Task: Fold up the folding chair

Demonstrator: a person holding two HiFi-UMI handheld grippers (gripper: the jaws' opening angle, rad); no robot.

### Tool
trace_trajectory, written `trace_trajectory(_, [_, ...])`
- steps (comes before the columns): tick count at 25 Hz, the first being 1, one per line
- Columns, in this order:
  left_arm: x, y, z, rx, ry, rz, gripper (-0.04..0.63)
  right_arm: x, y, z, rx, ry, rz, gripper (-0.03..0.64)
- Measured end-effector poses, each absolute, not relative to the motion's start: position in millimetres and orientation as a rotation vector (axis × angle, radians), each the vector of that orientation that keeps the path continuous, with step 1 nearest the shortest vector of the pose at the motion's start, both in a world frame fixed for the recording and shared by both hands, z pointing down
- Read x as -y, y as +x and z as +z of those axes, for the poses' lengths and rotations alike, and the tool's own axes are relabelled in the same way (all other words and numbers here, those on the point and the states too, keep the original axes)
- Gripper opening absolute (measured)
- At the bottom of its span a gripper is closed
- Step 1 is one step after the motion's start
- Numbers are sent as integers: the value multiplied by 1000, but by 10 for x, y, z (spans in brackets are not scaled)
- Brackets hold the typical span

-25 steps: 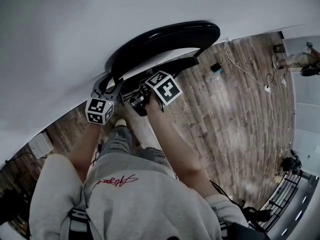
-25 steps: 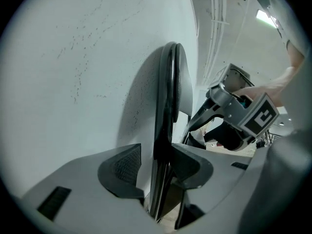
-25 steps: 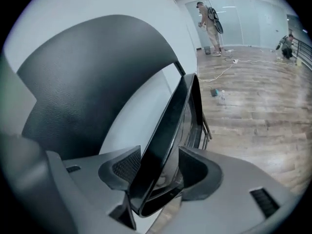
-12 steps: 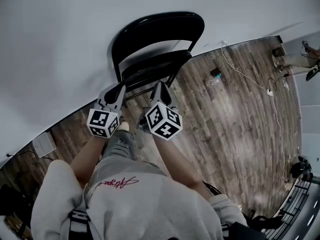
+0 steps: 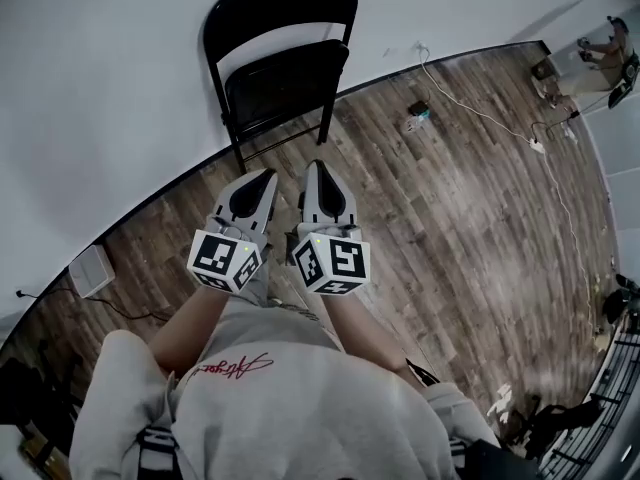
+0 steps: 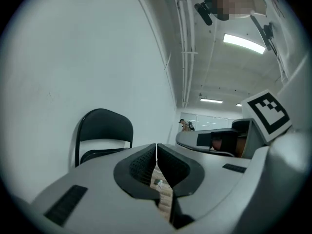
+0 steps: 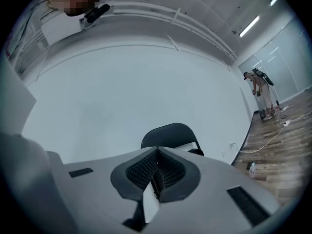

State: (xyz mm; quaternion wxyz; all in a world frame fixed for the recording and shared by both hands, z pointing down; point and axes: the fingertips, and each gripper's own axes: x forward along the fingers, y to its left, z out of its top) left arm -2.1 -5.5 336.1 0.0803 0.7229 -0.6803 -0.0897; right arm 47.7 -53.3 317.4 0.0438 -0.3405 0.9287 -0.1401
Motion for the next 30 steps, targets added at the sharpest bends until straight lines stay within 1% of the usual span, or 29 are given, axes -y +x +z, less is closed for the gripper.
trace_trajectory(5, [-302, 537, 3099, 1992, 2213, -271, 23, 177, 1018, 2922, -2817, -1040, -440, 15])
trace_trajectory(11, [-519, 787, 2904, 1953, 2287, -247, 23, -79, 1184, 2720, -2826, -1041, -347, 15])
trace_trajectory(20, [-777, 874, 2779, 1936, 2328, -262, 23, -350, 1307, 2674, -2827, -1067, -331, 15])
trace_trajectory(30, [-956, 783, 2701, 1940, 2348, -260, 23, -672, 1139, 2677, -2879, -1022, -276, 15])
